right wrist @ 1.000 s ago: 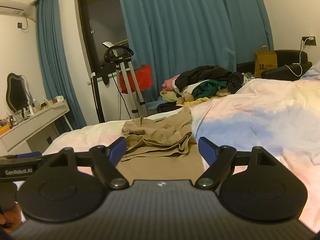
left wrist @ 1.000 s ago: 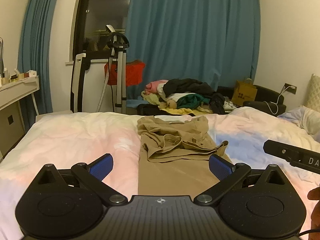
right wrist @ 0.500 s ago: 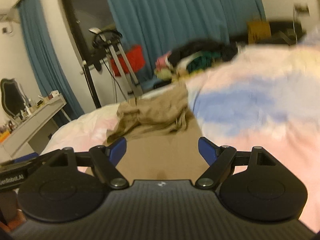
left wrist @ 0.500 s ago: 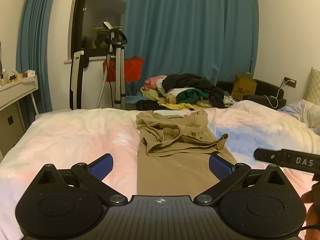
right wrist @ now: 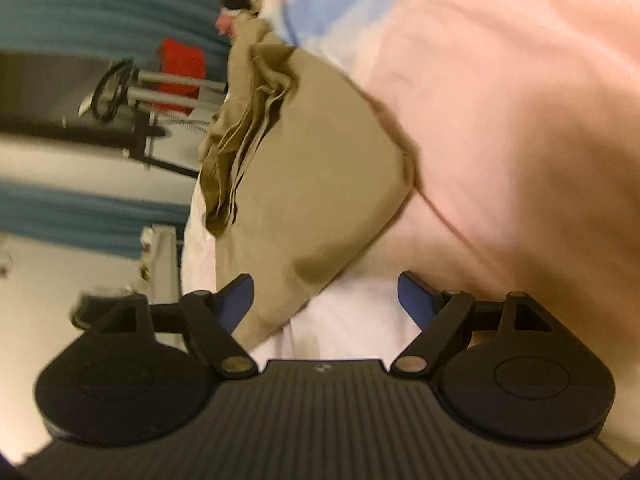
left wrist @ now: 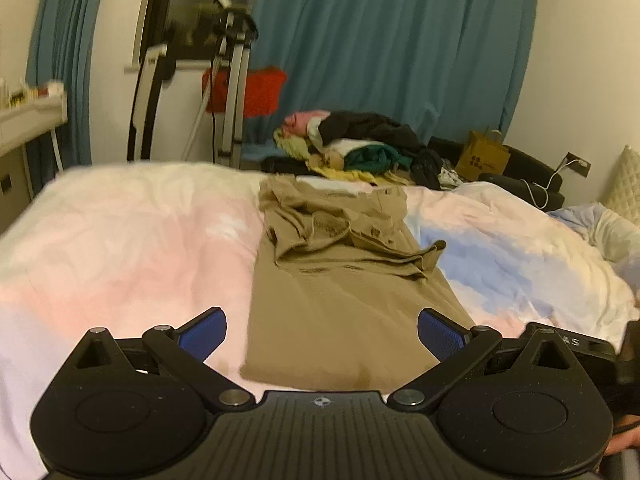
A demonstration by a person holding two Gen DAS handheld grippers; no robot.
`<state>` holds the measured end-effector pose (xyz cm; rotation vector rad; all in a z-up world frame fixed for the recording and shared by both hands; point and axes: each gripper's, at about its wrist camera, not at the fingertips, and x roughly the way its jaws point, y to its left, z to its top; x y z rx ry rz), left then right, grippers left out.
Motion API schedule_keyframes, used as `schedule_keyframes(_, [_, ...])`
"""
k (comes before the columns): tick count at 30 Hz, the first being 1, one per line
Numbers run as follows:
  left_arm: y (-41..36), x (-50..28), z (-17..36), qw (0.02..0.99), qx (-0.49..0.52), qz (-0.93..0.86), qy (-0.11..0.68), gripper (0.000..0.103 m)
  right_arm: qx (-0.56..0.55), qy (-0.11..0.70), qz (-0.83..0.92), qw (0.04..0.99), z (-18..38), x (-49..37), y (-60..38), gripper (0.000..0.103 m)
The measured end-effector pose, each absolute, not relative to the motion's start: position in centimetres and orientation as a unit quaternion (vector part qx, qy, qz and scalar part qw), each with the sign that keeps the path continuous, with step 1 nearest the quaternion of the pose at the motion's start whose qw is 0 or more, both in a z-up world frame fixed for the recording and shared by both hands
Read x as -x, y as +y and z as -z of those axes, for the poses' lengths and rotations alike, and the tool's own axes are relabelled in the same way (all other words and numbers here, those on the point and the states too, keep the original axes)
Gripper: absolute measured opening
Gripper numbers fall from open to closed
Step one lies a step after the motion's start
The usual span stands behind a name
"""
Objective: Fold clothes
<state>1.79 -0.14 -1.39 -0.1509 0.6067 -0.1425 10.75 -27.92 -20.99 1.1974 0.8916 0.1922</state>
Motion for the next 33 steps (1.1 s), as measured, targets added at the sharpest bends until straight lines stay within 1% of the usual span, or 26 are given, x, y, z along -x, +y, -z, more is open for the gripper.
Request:
schedule_keyframes(4, [-0.2,-2.5,2.5,0.934,0.111,0.082,0.328,0.103,-0.583,0.38,-0.079,0.714,21.9,-11.3,-28.5,0.082])
schedule_keyframes(5, [-0.2,-2.7,2.7,0.931,0.119,0.085,0.335,0.103,-0.589,0.374,-0.077,0.712,22.1,-11.4,-28.6,0.079])
schedule_keyframes(6, [-0.4,-2.9,3.0,0.929,0.123,0.088,0.339,0.103,-0.594,0.369,-0.074,0.711,22.3,-11.6,-28.7,0.074])
schedule_keyframes(10, [-1.0,-3.6,4.0,0.919,0.139,0.101,0.353,0.103,-0.6,0.368,-0.062,0.708,22.9,-12.4,-29.2,0.058])
schedule_keyframes(12, [-1.0,-3.9,4.5,0.913,0.158,0.114,0.359,0.103,-0.604,0.371,-0.056,0.704,23.3,-12.9,-29.7,0.045])
schedule_keyframes(13, [-1.0,-4.0,4.7,0.91,0.168,0.121,0.361,0.103,-0.604,0.374,-0.052,0.701,23.5,-13.0,-30.0,0.039])
schedule_keyframes(15, [-1.1,-4.4,5.1,0.899,0.194,0.141,0.367,0.103,-0.601,0.377,-0.053,0.703,23.6,-13.2,-30.1,0.022])
schedule_keyframes(17, [-0.9,-4.9,5.6,0.883,0.228,0.168,0.375,0.103,-0.591,0.374,-0.058,0.712,23.0,-13.2,-30.0,0.015])
schedule_keyframes(18, [-0.8,-5.1,5.9,0.872,0.248,0.183,0.379,0.103,-0.585,0.372,-0.061,0.718,22.7,-13.1,-30.0,0.013])
schedule_keyframes(23, [-0.4,-6.2,7.3,0.831,0.332,0.229,0.384,0.103,-0.567,0.355,-0.072,0.74,20.7,-12.9,-29.6,0.011])
schedule_keyframes(27, [-0.8,-8.1,9.9,0.781,0.402,0.239,0.413,0.102,-0.575,0.339,-0.084,0.739,19.9,-12.6,-29.7,0.01])
schedule_keyframes(30, [-1.9,-9.5,11.5,0.756,0.426,0.247,0.431,0.102,-0.585,0.326,-0.097,0.736,19.4,-12.4,-29.8,0.01])
schedule_keyframes(33, [-2.9,-10.7,12.7,0.744,0.436,0.245,0.443,0.098,-0.587,0.321,-0.104,0.736,18.9,-12.3,-29.9,0.01])
